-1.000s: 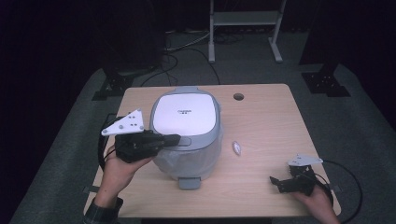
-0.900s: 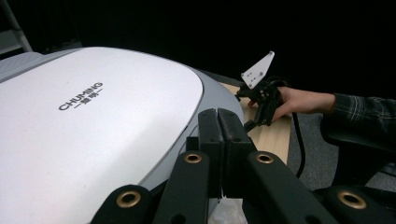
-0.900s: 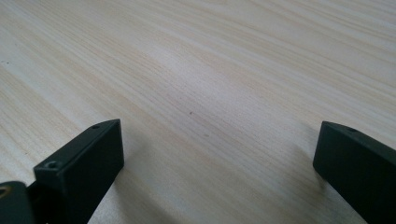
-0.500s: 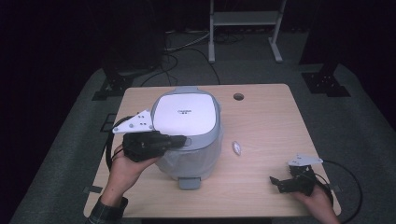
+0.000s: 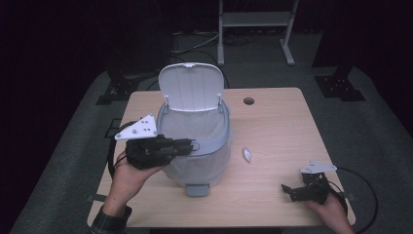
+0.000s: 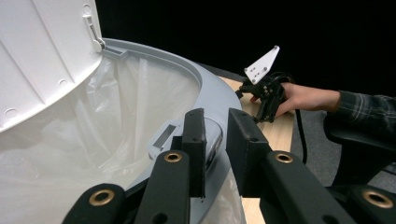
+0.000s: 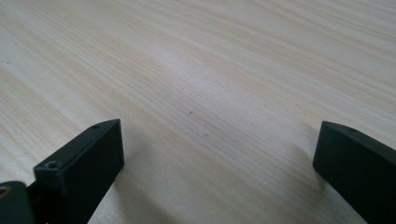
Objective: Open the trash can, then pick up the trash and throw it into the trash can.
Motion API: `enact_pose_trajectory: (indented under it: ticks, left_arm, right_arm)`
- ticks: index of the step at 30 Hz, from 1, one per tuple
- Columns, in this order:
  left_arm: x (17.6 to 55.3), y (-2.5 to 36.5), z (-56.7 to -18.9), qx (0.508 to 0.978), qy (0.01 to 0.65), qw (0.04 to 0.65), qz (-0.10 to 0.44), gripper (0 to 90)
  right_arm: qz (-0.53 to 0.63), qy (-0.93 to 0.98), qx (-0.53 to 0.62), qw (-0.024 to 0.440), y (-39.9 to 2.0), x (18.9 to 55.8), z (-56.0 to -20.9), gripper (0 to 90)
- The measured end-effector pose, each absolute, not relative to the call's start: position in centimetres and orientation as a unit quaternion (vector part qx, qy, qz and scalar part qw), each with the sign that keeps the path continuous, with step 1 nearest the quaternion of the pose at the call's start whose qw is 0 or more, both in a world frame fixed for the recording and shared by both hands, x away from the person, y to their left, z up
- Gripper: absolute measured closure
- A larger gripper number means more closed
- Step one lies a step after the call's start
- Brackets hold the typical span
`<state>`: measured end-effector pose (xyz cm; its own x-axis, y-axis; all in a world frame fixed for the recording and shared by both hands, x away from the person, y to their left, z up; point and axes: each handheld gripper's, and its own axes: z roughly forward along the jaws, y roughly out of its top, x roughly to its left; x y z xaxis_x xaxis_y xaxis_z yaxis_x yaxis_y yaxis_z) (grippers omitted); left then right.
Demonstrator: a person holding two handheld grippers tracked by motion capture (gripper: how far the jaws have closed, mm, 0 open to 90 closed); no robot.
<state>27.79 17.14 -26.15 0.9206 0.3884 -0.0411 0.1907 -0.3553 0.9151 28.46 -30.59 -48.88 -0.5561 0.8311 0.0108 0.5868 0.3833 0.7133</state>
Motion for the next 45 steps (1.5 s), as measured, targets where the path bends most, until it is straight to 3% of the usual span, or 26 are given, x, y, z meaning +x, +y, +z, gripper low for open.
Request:
enact_pose_trajectory:
  ticks: [22, 45]
  left_arm:
    - [25.4, 21.8, -26.3, 0.799, 0.213, 0.548, 0.124, 64.0]
    - [24.4, 24.2, -31.2, 0.797, 0.272, 0.509, 0.177, 21.4]
  right_arm:
    - [0.343, 0.812, 0.436, 0.178, -30.6, 28.4, -48.9, 0.8]
    - [0.344, 0.812, 0.437, 0.178, -30.6, 28.3, -48.9, 0.8]
